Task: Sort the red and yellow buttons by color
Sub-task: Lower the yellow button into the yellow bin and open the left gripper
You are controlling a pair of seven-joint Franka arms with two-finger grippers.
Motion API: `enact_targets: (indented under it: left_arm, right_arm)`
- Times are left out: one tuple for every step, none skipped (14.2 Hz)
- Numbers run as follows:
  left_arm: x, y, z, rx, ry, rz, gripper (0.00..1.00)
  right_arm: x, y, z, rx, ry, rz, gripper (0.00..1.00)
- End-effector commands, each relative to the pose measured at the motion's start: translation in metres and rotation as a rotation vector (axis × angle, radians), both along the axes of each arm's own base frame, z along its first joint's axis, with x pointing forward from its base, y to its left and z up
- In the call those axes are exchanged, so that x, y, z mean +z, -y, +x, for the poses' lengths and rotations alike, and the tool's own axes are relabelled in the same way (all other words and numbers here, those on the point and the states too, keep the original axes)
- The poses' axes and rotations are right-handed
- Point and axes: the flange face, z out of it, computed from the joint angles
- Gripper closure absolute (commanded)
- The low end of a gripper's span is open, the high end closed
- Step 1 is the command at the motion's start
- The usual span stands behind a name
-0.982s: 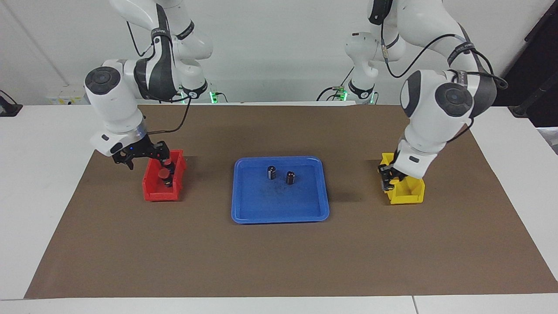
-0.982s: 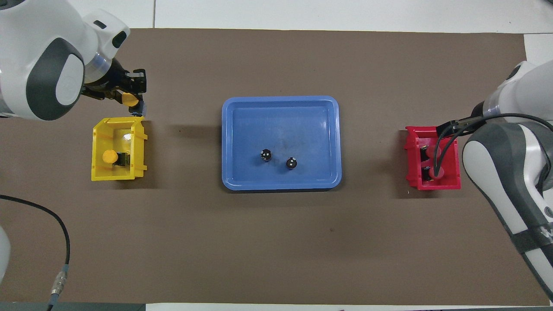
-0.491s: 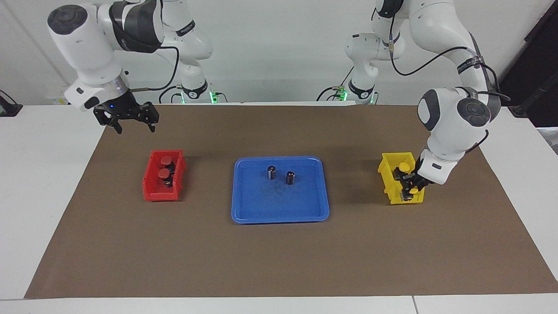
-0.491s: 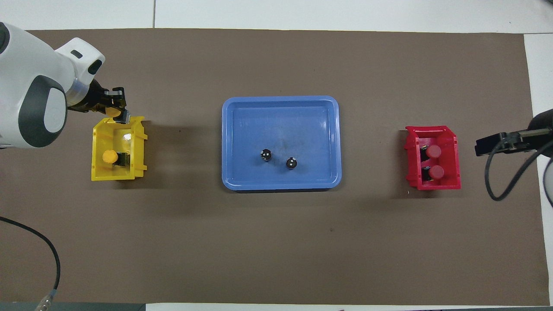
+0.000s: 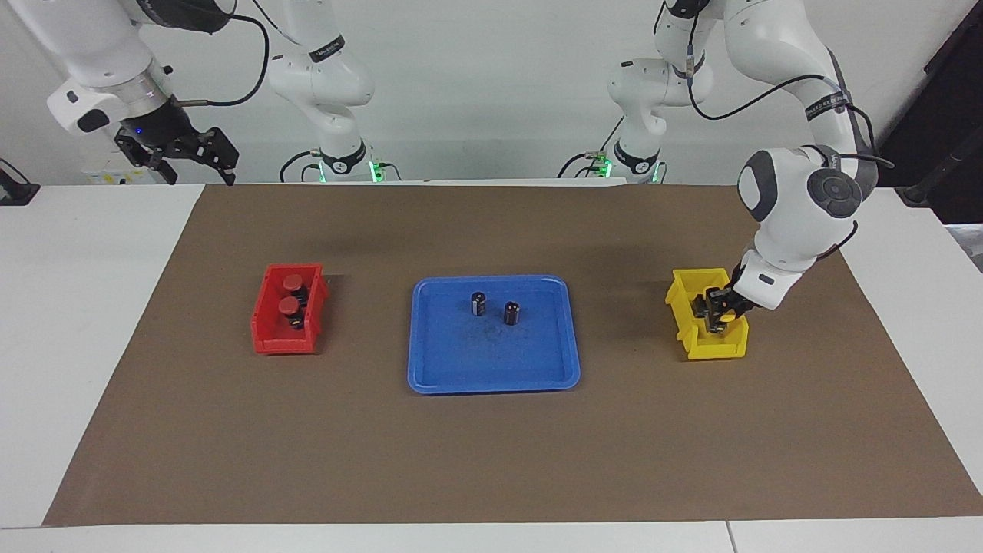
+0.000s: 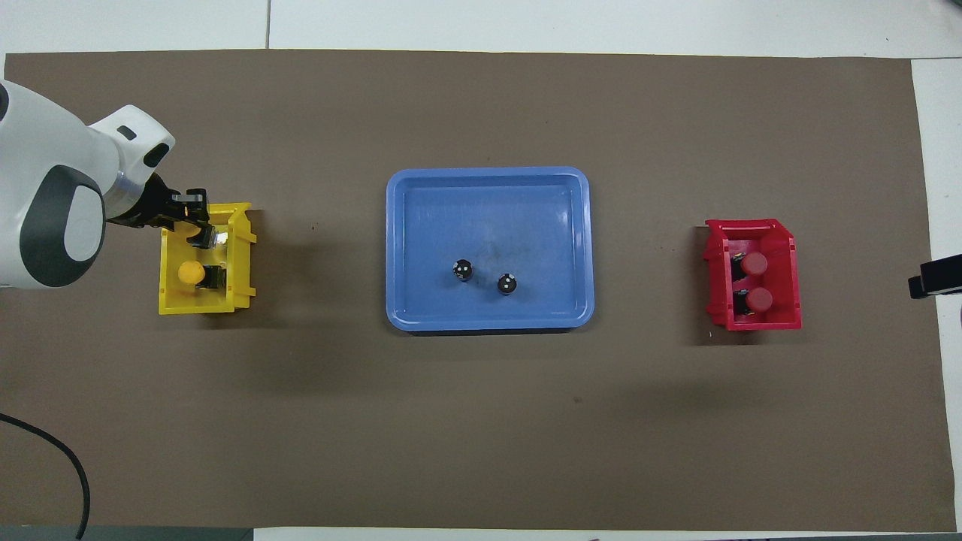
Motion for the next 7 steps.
enact_targets:
  left_arm:
    - [-0.004, -0.01, -0.01, 0.042, 0.035, -0.014, 0.98]
    - [-0.008, -0.009, -0.012, 0.072, 0.067, -0.02, 0.98]
    - [-0.012, -0.007, -0.013, 0.084, 0.086, -0.022, 0.98]
    - [-0.015, -0.003, -0.014, 0.088, 0.092, -0.025, 0.98]
    - [-0.019, 0.0, -0.015, 0.096, 0.089, -0.027, 0.98]
    - [-0.023, 0.007, -0.015, 0.098, 0.089, -0.03, 0.98]
    - [-0.023, 0.013, -0.015, 0.089, 0.091, -0.031, 0.98]
  right_arm:
    - [0.0, -0.003, 0.015, -0.002, -0.022, -0.004, 0.01]
    - [-0.001, 0.003, 0.016, -0.013, -0.033, -0.001, 0.01]
    - [-0.001, 0.0, 0.017, -0.009, -0.037, -0.001, 0.01]
    - [0.0, -0.002, 0.017, -0.006, -0.045, -0.001, 0.01]
    - [0.002, -0.003, 0.019, -0.004, -0.041, -0.002, 0.01]
    - [0.002, -0.003, 0.021, -0.004, -0.044, -0.002, 0.01]
    - [0.0, 0.001, 0.019, -0.012, -0.06, 0.001, 0.01]
